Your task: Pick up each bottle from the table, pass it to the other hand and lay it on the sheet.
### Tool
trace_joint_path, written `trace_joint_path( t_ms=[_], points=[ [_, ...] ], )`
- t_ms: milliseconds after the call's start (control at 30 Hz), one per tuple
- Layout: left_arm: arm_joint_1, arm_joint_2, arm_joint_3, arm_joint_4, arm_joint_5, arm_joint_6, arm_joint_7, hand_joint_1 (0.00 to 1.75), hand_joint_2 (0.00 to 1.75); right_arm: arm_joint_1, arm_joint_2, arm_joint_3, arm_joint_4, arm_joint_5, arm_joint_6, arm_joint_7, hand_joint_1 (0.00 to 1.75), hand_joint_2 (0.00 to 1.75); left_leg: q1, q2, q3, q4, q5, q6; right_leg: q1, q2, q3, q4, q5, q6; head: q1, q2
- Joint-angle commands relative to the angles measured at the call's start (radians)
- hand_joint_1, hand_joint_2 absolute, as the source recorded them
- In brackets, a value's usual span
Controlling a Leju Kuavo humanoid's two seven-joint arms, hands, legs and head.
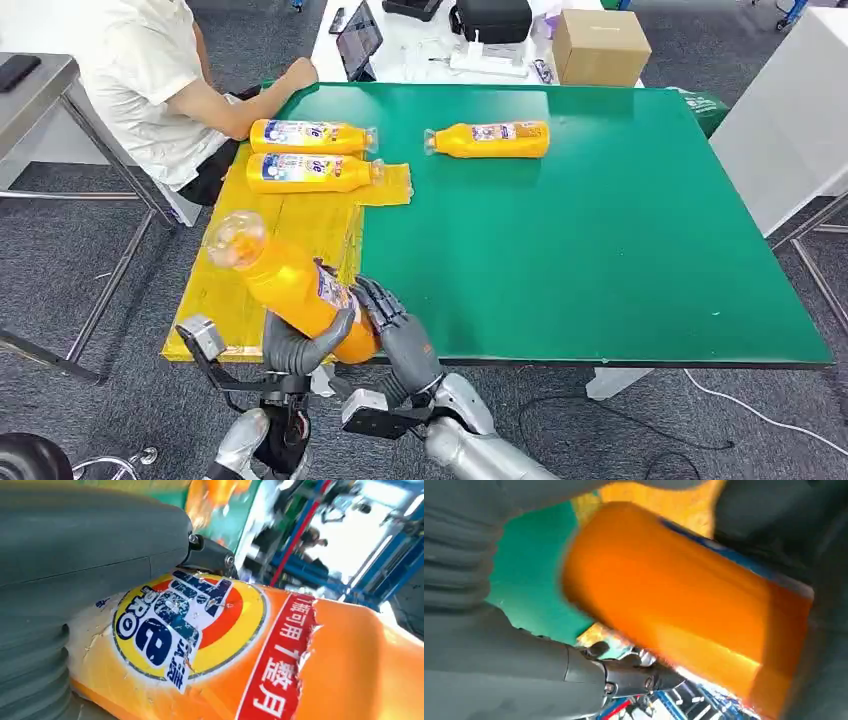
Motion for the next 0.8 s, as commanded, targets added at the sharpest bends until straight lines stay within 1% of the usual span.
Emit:
trace_joint_path(
  t_ms=[33, 100, 133, 167, 200, 233, 267, 367, 433, 467, 533, 567, 600, 667, 700, 733, 767, 800],
  points=[
    [-0.123, 0.054, 0.1, 0.077, -0.171, 0.175, -0.043, 1.75, 1.75, 0.035, -0.064, -0.108, -0.006, 0.079, -0.015, -0.003, 0.0, 0.0, 0.0, -0.002, 0.005, -0.002, 0.0, 0.002, 0.001, -0.004, 0.007, -0.002, -0.001, -0.003, 0.0, 0.0],
    [-0.123, 0.054, 0.123, 0.059, -0.17, 0.161, -0.032, 1.75, 1.75, 0.026, -0.073, -0.141, -0.016, 0.11, -0.013, -0.003, 0.0, 0.0, 0.0, -0.001, 0.003, -0.001, 0.0, 0.001, 0.001, -0.003, 0.004, -0.001, -0.001, -0.002, -0.001, 0.0],
    [-0.122, 0.053, 0.126, 0.047, -0.235, 0.205, -0.074, 1.75, 1.75, 0.024, -0.078, -0.156, -0.025, 0.132, -0.016, -0.003, 0.0, 0.0, 0.0, -0.001, 0.002, -0.001, 0.0, 0.001, 0.0, -0.002, 0.002, 0.0, 0.0, -0.002, 0.0, 0.0],
    [-0.121, 0.051, 0.131, 0.041, -0.238, 0.206, -0.074, 1.75, 1.75, 0.022, -0.079, -0.162, -0.026, 0.136, -0.012, -0.003, 0.0, 0.0, 0.0, 0.0, 0.003, 0.0, -0.001, 0.002, 0.001, -0.002, 0.004, 0.0, -0.001, -0.003, -0.001, 0.0],
    [-0.121, 0.051, 0.131, 0.041, -0.238, 0.206, -0.074, 1.75, 1.75, 0.022, -0.079, -0.162, -0.026, 0.136, -0.012, -0.003, 0.0, 0.0, 0.0, 0.0, 0.005, 0.0, -0.001, 0.003, 0.001, -0.002, 0.006, -0.001, -0.001, -0.003, 0.0, 0.0],
    [-0.121, 0.051, 0.131, 0.041, -0.238, 0.206, -0.074, 1.75, 1.75, 0.022, -0.079, -0.162, -0.026, 0.136, -0.012, -0.003, 0.0, 0.0, 0.0, 0.0, 0.001, 0.0, 0.0, 0.001, 0.0, -0.001, 0.002, 0.0, 0.0, -0.001, 0.0, 0.0],
    [-0.121, 0.051, 0.131, 0.041, -0.238, 0.206, -0.074, 1.75, 1.75, 0.022, -0.079, -0.162, -0.026, 0.136, -0.012, -0.003, 0.0, 0.0, 0.0, 0.001, 0.003, 0.0, -0.001, 0.002, 0.001, -0.001, 0.004, 0.0, -0.001, -0.002, 0.0, 0.0],
    [-0.119, 0.048, 0.128, 0.038, -0.243, 0.208, -0.073, 1.75, 1.75, 0.024, -0.077, -0.163, -0.025, 0.138, -0.012, -0.003, 0.0, 0.0, 0.0, -0.001, 0.001, 0.0, 0.0, 0.001, 0.0, -0.001, 0.002, 0.0, 0.0, -0.001, 0.0, 0.0],
    [-0.119, 0.048, 0.128, 0.038, -0.243, 0.208, -0.073, 1.75, 1.75, 0.024, -0.077, -0.163, -0.025, 0.138, -0.012, -0.003, 0.0, 0.0, 0.0, 0.0, 0.004, 0.0, -0.001, 0.002, 0.001, -0.002, 0.006, 0.0, -0.002, -0.003, 0.0, 0.0],
    [-0.119, 0.048, 0.128, 0.038, -0.243, 0.208, -0.073, 1.75, 1.75, 0.024, -0.077, -0.163, -0.025, 0.138, -0.012, -0.003, 0.0, 0.0, 0.0, -0.001, 0.001, 0.0, 0.0, 0.001, 0.0, -0.001, 0.002, 0.0, 0.0, -0.001, 0.0, 0.0],
    [-0.119, 0.056, 0.118, 0.019, -0.342, 0.269, -0.134, 1.75, 1.75, 0.026, -0.08, -0.187, -0.053, 0.164, -0.016, -0.003, 0.0, 0.0, 0.0, 0.0, 0.004, 0.0, -0.001, 0.002, 0.001, -0.002, 0.005, 0.0, -0.002, -0.003, 0.0, 0.0],
    [-0.114, 0.058, 0.118, -0.009, -0.408, 0.316, -0.158, 1.66, 1.75, 0.031, -0.081, -0.227, -0.094, 0.196, -0.016, -0.003, 0.0, 0.0, 0.0, 0.0, 0.003, 0.0, -0.001, 0.002, 0.001, -0.002, 0.004, 0.0, -0.001, -0.003, 0.0, 0.0],
    [-0.109, 0.059, 0.12, -0.031, -0.432, 0.329, -0.154, 1.75, 1.75, 0.029, -0.078, -0.237, -0.103, 0.197, -0.016, -0.003, 0.0, 0.0, 0.0, 0.0, 0.002, 0.0, -0.001, 0.002, 0.001, -0.002, 0.003, 0.0, -0.001, -0.002, -0.001, 0.0],
    [-0.119, 0.068, 0.114, -0.038, -0.5, 0.361, -0.119, 1.75, 1.75, 0.042, -0.068, -0.309, -0.15, 0.314, -0.016, -0.003, 0.0, 0.0, 0.0, 0.0, -0.001, 0.001, 0.0, 0.001, 0.0, -0.001, 0.0, 0.001, 0.0, -0.001, 0.0, 0.0],
    [-0.145, 0.08, 0.104, 0.009, -0.613, 0.433, -0.065, 1.75, 1.75, 0.054, -0.056, -0.349, -0.189, 0.344, -0.016, -0.003, 0.0, 0.0, 0.0, 0.0, 0.001, 0.001, -0.001, 0.002, 0.001, -0.001, 0.002, 0.001, -0.001, -0.002, 0.0, 0.0],
    [-0.173, 0.102, 0.085, 0.068, -0.729, 0.473, -0.001, 1.75, 1.75, 0.058, -0.053, -0.363, -0.206, 0.363, -0.016, -0.003, 0.0, 0.0, -0.001, -0.001, 0.001, 0.0, 0.0, 0.001, 0.0, -0.002, 0.002, 0.001, -0.001, -0.002, 0.0, 0.0],
    [-0.223, 0.121, 0.065, 0.169, -0.853, 0.484, 0.088, 1.75, 1.75, 0.061, -0.048, -0.362, -0.222, 0.357, -0.016, -0.003, 0.0, 0.0, 0.0, -0.001, 0.002, 0.0, -0.001, 0.002, 0.001, -0.003, 0.004, 0.001, -0.001, -0.003, 0.0, 0.0],
    [-0.253, 0.127, 0.055, 0.229, -0.908, 0.476, 0.132, 1.75, 1.75, 0.06, -0.047, -0.354, -0.228, 0.348, -0.016, -0.003, 0.0, 0.0, 0.0, -0.002, 0.002, 0.0, 0.0, 0.001, 0.0, -0.003, 0.003, 0.001, -0.001, -0.002, -0.001, 0.0]
  ],
)
